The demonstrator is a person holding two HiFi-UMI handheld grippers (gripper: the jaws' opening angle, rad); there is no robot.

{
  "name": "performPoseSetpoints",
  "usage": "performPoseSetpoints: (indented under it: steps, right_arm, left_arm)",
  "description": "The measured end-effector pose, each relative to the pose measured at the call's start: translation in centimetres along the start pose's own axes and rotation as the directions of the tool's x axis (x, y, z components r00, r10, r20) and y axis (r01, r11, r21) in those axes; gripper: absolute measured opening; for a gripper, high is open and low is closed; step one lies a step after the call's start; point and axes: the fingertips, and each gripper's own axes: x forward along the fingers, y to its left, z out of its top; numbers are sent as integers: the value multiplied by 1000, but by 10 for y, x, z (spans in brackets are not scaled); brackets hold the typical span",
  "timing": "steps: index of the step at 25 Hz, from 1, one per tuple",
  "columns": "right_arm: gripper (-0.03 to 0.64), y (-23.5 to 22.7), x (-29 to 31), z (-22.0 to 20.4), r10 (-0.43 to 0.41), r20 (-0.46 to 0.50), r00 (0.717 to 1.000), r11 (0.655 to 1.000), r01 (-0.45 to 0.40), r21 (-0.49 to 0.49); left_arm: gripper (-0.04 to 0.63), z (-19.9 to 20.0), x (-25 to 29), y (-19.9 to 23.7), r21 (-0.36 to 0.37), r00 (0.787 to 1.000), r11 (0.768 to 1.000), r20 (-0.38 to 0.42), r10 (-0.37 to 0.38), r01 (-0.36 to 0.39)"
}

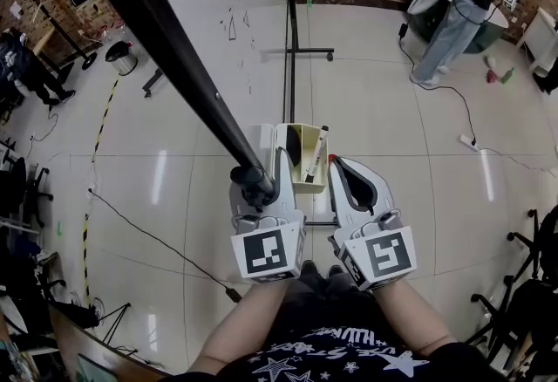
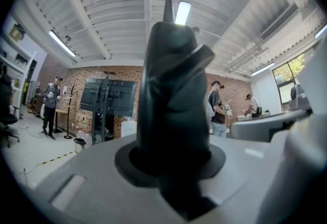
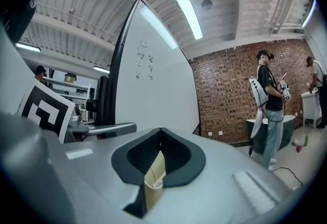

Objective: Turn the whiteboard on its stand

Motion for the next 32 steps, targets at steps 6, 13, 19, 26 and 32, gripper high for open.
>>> performPoseSetpoints:
  steps: [6,13,19,26,32]
  right_arm:
    - [8,8,-38,-4,-7,-1,1000,1000,7,7]
    - [8,31,-92,-13,10,16,1000,1000,-10,1]
    - [8,42,-149,-2,6,34,999,1000,-6,-6]
    - [8,33,-153,9,-13,39,999,1000,14,-19]
    - [8,23,-159,12,-25,30,999,1000,25,-11]
  left_arm:
    - [107,-9,-33,-14,13,1000,1000,-2,-21,21]
    - [110,-18,-75,-19,11,1000,1000,18,-24,24]
    - [118,-13,-125,-46,13,999,999,34,-40,40]
    - [126,-9,-133,-51,2,999,999,18,-41,41]
    - [127,-9,-139,-54,-2,999,999,11,-40,40]
